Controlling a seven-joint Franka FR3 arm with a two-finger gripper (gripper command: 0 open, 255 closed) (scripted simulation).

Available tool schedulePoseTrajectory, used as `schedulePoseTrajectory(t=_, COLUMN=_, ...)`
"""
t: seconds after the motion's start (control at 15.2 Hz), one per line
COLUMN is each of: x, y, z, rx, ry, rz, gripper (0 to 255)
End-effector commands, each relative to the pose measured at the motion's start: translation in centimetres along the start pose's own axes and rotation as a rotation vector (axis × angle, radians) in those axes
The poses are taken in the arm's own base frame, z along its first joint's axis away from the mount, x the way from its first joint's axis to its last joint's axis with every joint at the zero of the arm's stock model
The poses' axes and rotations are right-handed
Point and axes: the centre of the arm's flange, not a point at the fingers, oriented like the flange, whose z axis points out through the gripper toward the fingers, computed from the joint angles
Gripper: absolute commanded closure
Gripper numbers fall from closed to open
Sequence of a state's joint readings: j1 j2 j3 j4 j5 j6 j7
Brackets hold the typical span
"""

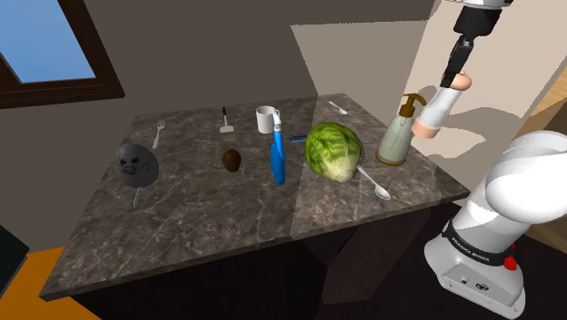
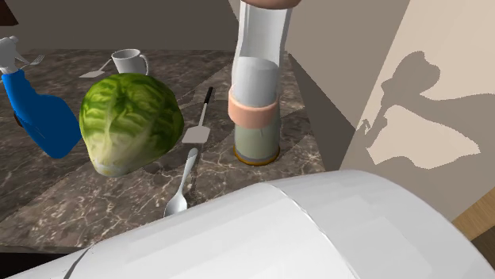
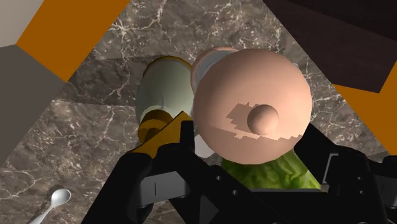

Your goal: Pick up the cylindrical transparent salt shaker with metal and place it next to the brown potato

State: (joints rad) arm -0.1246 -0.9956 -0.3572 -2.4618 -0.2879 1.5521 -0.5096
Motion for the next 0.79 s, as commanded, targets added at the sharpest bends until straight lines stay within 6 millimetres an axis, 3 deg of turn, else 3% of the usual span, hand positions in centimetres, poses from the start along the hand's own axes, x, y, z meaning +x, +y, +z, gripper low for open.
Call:
schedulePoseTrajectory(t=0.0, x=0.2, y=0.0, z=-1.1, rx=0.0, ry=0.0, rz=0.0, gripper=255)
schedulePoseTrajectory(t=0.73, x=0.5, y=0.1, z=-6.9, rx=0.0, ry=0.0, rz=0.0, gripper=255)
